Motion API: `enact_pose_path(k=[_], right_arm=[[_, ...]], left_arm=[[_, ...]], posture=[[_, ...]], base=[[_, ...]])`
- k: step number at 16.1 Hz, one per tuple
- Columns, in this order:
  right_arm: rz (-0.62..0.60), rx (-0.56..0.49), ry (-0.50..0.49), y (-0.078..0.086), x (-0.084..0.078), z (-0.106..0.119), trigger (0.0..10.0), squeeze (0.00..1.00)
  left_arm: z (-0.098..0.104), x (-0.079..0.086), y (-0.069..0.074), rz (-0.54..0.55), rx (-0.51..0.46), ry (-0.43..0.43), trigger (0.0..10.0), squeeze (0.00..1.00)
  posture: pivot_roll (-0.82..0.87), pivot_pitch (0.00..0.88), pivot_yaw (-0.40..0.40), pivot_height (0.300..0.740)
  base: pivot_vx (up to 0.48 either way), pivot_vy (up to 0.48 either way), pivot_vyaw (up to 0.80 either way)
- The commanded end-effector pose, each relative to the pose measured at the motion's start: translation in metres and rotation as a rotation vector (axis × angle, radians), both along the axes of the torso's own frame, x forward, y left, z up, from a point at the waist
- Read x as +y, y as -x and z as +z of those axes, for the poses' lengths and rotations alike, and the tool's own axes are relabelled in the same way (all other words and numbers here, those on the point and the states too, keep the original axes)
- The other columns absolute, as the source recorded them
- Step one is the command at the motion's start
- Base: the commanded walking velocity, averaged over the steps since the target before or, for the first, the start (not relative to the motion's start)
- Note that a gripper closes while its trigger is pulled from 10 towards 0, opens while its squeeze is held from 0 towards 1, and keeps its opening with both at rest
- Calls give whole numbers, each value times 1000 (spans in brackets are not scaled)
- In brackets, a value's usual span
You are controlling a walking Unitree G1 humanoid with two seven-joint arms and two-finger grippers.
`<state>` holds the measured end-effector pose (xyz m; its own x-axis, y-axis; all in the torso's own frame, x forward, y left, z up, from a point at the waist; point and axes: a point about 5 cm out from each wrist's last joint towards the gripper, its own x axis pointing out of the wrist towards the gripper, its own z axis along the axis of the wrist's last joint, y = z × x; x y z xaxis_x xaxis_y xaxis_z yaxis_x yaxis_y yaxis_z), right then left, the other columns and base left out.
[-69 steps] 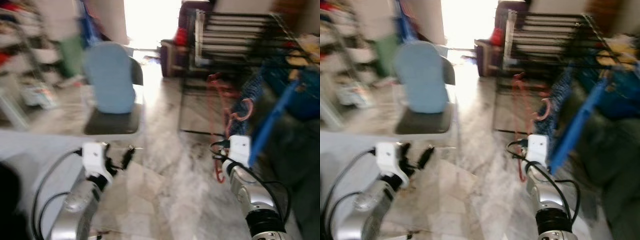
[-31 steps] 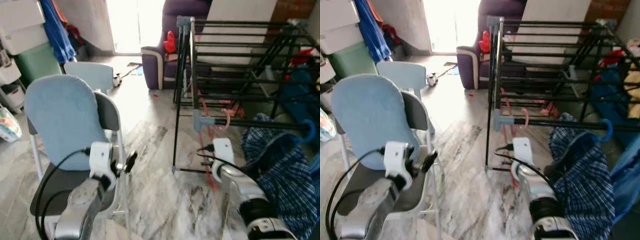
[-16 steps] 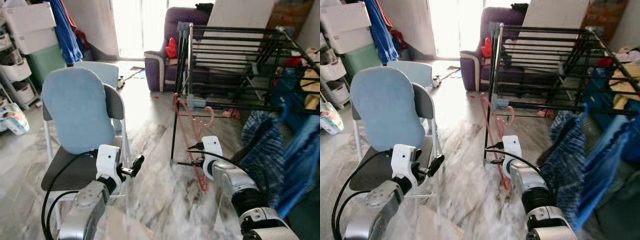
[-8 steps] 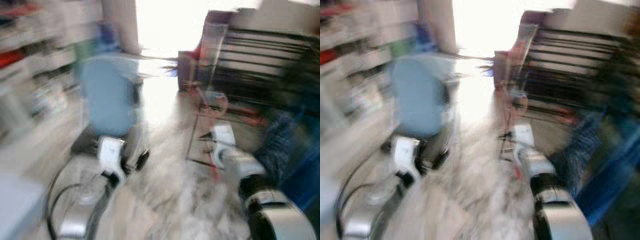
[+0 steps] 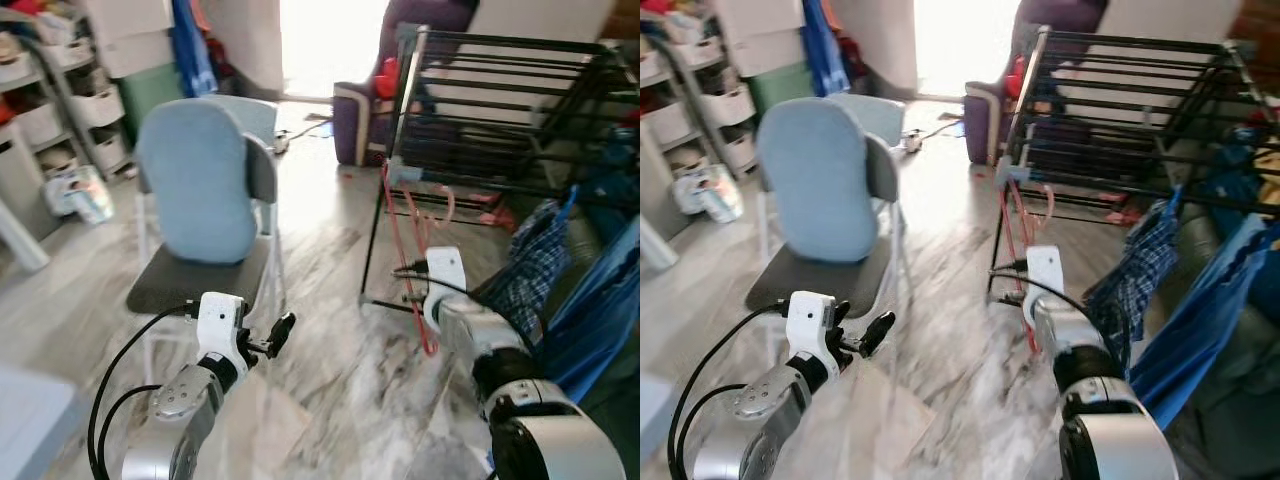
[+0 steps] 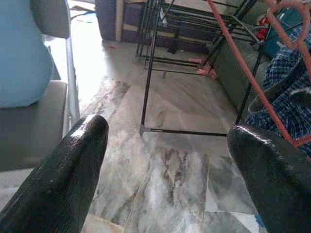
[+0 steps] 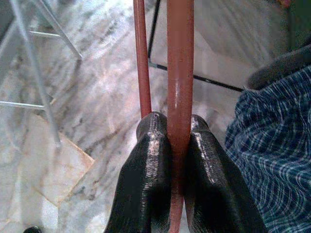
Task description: Hang hanger
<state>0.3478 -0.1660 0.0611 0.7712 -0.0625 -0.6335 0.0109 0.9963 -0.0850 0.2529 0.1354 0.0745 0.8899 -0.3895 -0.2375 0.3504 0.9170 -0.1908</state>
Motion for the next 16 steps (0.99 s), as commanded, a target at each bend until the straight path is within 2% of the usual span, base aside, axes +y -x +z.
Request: enact_pose_path(k=[1,7,11,16], right_arm=[[-7,-30,-22,-3,3,7,10000,0],[-14,-17,-27,2,4,2,10000,0],[-16,-23,-30,4,5,2,10000,0],[1,3,-41,14,11,-6,10000,0]], left_arm=[[4,3,-1,-6,-13,-3,10000,0],[4,7,-4,-5,-11,-16,10000,0],[4,8,-5,-3,-8,-12,10000,0],[1,8,-4,-7,17,-12,10000,0]], posture=[[-68,0,-16,740],[-73,0,-9,740],[-77,0,-10,740],[-79,0,-10,740]], base=[[304,0,0],[303,0,-770],[289,0,0],[0,447,0]])
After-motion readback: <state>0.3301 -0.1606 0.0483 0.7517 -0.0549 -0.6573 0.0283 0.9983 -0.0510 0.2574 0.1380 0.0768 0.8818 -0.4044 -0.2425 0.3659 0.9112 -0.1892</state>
